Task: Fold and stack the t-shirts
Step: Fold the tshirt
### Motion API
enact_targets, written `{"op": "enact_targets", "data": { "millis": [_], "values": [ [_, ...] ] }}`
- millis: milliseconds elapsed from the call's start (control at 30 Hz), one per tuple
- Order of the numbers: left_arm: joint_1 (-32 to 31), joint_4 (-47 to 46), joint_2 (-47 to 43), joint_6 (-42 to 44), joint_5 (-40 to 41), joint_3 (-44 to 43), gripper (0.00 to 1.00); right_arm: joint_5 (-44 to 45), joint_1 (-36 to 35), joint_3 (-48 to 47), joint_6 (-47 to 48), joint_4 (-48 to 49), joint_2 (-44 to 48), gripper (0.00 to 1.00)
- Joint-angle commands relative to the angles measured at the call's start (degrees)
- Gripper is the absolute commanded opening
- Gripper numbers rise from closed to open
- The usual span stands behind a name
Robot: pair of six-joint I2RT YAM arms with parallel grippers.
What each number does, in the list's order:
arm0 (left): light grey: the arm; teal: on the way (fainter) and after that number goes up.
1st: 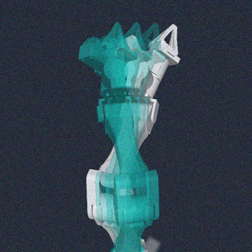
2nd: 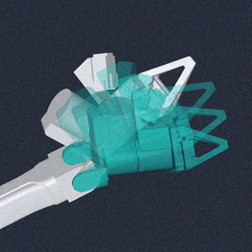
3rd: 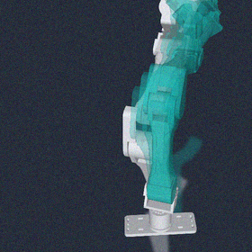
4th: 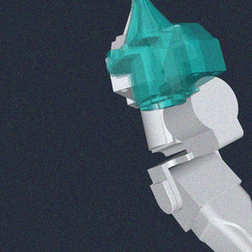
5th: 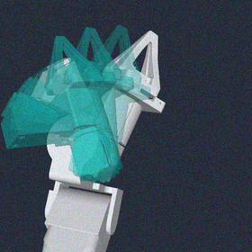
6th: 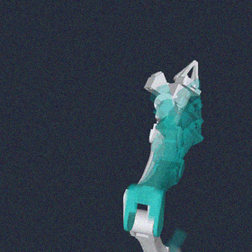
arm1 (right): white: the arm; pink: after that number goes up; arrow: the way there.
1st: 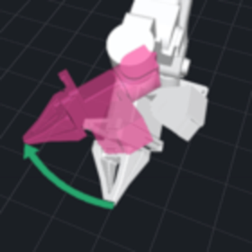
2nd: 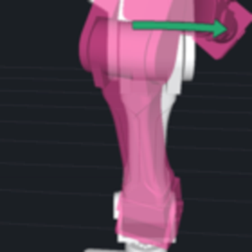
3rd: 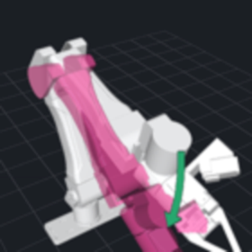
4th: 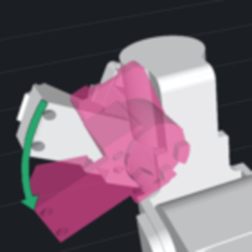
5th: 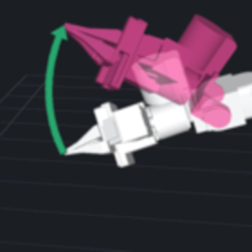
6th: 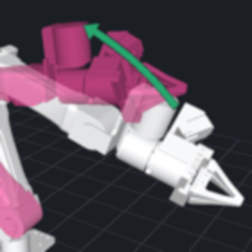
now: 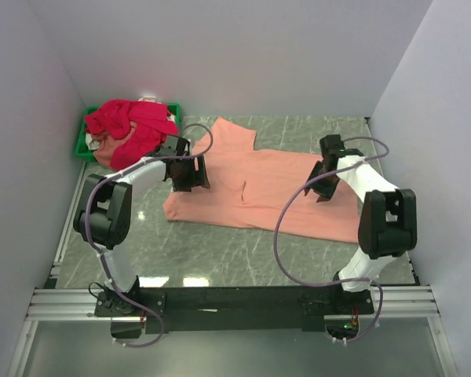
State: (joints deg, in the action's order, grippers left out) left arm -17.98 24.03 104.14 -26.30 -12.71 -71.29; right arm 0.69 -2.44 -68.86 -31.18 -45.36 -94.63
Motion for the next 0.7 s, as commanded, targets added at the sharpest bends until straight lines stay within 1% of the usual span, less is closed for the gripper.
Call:
{"op": "enact_targets", "data": {
  "millis": [0,67,300,500,667],
  "values": [
    [-0.04,-3.9,0.63,-2.0,-2.41,2.46,0.78,-5.16,-1.95,2.23,-2.48,4.75,-3.54,0.53],
    [-0.04,-5.39,0.28,-2.52,-2.23,6.13,0.78,-5.61,-2.31,4.69,-2.57,6.6,-4.95,0.53],
    [-0.04,-6.72,-2.36,-4.19,-1.53,15.29,0.77,-5.17,-2.4,11.55,-1.95,7.4,-6.27,0.52],
    [-0.04,-5.31,-7.36,-6.47,0.05,21.71,0.78,-4.64,-2.4,17.61,-2.57,5.81,-3.2,0.52],
    [-0.13,-3.2,-12.2,-9.63,0.23,27.07,0.78,-6.22,-2.48,22.97,-3.71,5.11,1.28,0.52]
  ]
}}
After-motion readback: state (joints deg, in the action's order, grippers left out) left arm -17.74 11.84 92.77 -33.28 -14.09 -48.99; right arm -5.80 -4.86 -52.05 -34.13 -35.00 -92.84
